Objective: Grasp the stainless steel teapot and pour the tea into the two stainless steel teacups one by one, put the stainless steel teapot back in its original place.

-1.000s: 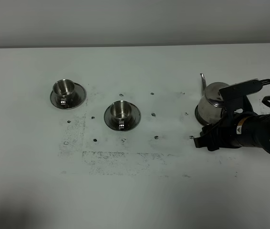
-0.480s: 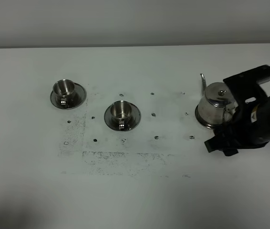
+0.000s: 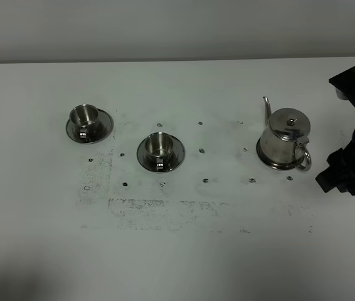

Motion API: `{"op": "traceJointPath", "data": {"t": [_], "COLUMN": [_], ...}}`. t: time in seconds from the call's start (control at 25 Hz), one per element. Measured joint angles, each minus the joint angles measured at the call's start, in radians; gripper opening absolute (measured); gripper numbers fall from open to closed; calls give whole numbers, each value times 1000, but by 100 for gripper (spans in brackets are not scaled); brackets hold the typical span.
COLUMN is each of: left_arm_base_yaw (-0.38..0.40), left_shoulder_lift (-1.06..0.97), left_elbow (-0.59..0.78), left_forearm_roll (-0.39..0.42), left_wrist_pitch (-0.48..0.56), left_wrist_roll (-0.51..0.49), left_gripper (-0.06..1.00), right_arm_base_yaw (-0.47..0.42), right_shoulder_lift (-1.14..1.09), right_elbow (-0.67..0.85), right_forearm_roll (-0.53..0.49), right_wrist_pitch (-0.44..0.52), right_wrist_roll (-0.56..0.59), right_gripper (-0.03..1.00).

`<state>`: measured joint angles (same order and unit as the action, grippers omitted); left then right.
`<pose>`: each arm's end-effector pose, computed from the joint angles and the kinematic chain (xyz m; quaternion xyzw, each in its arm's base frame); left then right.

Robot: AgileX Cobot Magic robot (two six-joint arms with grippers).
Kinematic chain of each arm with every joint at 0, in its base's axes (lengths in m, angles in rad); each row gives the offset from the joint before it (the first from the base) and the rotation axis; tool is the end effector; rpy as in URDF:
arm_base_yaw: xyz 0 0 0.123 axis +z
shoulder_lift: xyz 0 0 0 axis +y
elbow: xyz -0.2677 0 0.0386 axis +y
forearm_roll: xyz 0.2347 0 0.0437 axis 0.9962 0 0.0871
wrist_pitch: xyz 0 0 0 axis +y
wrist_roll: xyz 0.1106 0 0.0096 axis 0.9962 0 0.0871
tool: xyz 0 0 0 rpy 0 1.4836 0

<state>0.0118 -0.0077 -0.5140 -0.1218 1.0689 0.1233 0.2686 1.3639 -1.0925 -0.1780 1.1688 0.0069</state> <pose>0.0129 -0.0117 0.2656 0.0505 0.8466 -0.0251 0.5292 0.2408 0.0475 0.2653 -0.1547 0.9783 -0.0694 0.1189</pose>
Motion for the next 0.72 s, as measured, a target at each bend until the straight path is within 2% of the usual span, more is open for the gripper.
{"op": "traceJointPath", "data": {"t": [0.32, 0.72], "left_arm_base_yaw": [0, 0], "left_shoulder_lift": [0, 0], "left_elbow": [0, 0], "left_forearm_roll": [0, 0], "left_wrist_pitch": [0, 0], "left_wrist_roll": [0, 0], "left_gripper": [69, 69], "right_arm_base_yaw": [-48, -156], "right_shoulder_lift": [86, 263], "right_elbow": [0, -9], "right_forearm_roll": [-7, -6], "right_wrist_pitch": [-202, -269], "right_wrist_roll": [0, -103], "right_gripper": [58, 58]}}
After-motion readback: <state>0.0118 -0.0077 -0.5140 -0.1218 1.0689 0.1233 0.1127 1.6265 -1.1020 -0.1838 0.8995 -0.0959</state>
